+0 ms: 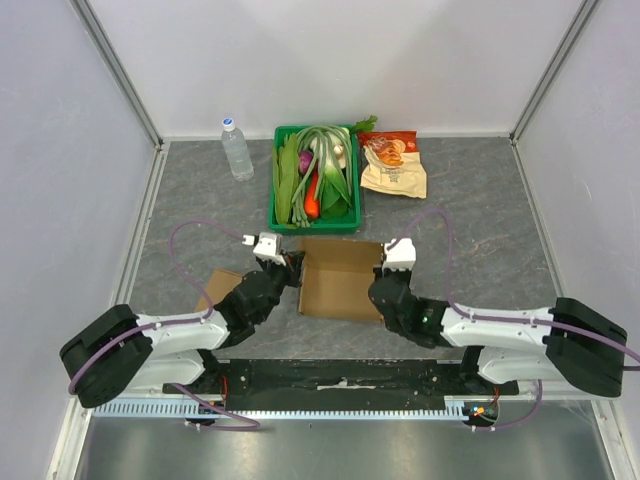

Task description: Fold the paper box

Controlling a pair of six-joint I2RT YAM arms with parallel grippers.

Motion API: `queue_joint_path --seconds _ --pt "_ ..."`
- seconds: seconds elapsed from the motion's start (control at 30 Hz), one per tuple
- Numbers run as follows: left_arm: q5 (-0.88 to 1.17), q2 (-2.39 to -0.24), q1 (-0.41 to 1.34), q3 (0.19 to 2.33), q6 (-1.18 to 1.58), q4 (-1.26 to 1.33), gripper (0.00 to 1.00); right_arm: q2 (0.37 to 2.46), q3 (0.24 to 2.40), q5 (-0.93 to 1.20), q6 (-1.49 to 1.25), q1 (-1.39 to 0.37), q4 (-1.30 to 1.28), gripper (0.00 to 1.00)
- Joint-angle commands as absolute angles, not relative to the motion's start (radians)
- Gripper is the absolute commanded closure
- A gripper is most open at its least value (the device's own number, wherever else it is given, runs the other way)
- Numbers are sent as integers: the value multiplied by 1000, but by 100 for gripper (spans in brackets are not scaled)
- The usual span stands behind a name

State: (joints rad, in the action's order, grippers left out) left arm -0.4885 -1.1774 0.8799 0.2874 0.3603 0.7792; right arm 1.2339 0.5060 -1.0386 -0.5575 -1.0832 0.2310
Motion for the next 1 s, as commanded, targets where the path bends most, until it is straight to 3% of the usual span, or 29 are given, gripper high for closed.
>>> queue_joint_path --seconds 0.0,0.17,0.97 --pt "-531 -1169 922 209 351 1008 98 1163 367 -1112 -509 -1143 498 100" --pt "-601 -1216 991 201 333 1081 98 1164 288 -1126 -466 -1158 643 100" --pt "-902 -1330 1252 91 368 1158 98 1266 192 -1319 -730 -1342 583 100"
